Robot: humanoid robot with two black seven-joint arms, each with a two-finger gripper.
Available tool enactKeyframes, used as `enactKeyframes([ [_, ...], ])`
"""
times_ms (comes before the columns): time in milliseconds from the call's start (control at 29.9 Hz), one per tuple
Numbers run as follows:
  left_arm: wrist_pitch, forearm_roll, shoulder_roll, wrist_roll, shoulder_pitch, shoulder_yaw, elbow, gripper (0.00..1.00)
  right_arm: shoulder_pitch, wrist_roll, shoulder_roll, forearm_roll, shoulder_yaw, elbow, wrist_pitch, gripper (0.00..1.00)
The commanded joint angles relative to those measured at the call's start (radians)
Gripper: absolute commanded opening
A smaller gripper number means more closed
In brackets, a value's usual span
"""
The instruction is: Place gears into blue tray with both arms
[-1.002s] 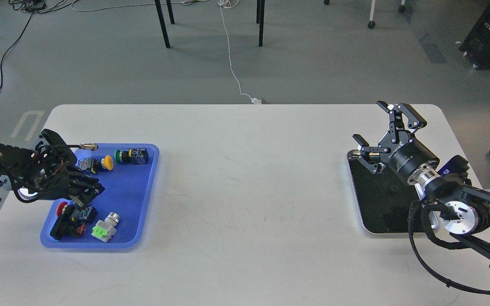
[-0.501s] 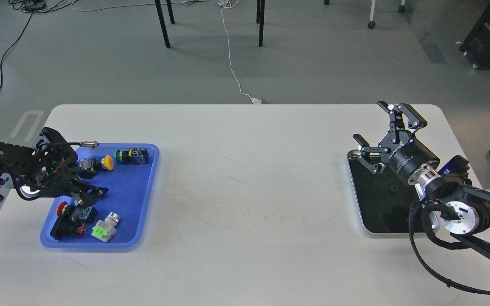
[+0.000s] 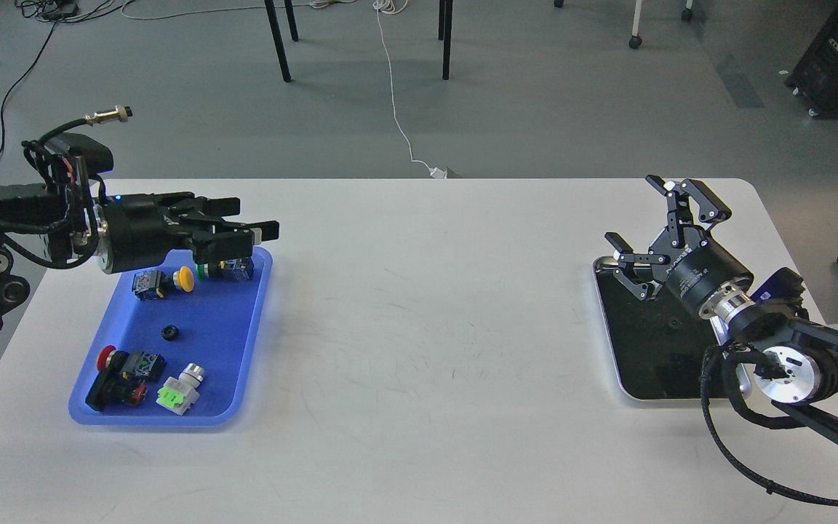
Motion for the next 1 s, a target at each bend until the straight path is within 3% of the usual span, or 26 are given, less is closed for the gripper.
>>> enactKeyframes([
  [0, 0.076, -0.278, -0.071, 0.000, 0.047, -0.050, -0.004, 0.97, -0.001, 0.000, -0.004, 0.000, 0.004, 0.000, 0.000, 0.97],
  [167, 0.108, -0.514, -0.187, 0.000, 0.185, -0.206, -0.001, 0.98, -0.004, 0.000, -0.004, 0.000, 0.004, 0.000, 0.000, 0.97],
  [367, 0.115, -0.529, -0.326, 0.000, 0.362, -0.375, 0.013, 0.98, -0.004, 0.000, -0.004, 0.000, 0.004, 0.002, 0.000, 0.97],
  [601, 0.127, -0.573, -0.390, 0.004, 0.411, -0.455, 0.019, 0.98, -0.004, 0.000, -0.004, 0.000, 0.005, 0.002, 0.000, 0.97],
  [668, 0.128, -0.632, -0.418, 0.045, 0.435, -0.493, 0.019, 0.98, -0.004, 0.000, -0.004, 0.000, 0.005, 0.002, 0.000, 0.97],
  [802, 0.119, -0.678, -0.476, 0.056, 0.498, -0.568, 0.017, 0.98, -0.004, 0.000, -0.002, 0.000, 0.007, 0.003, 0.000, 0.97],
  [969, 0.049, -0.680, -0.562, 0.059, 0.573, -0.640, 0.017, 0.98, -0.004, 0.000, 0.002, 0.000, 0.007, 0.002, 0.000, 0.97],
])
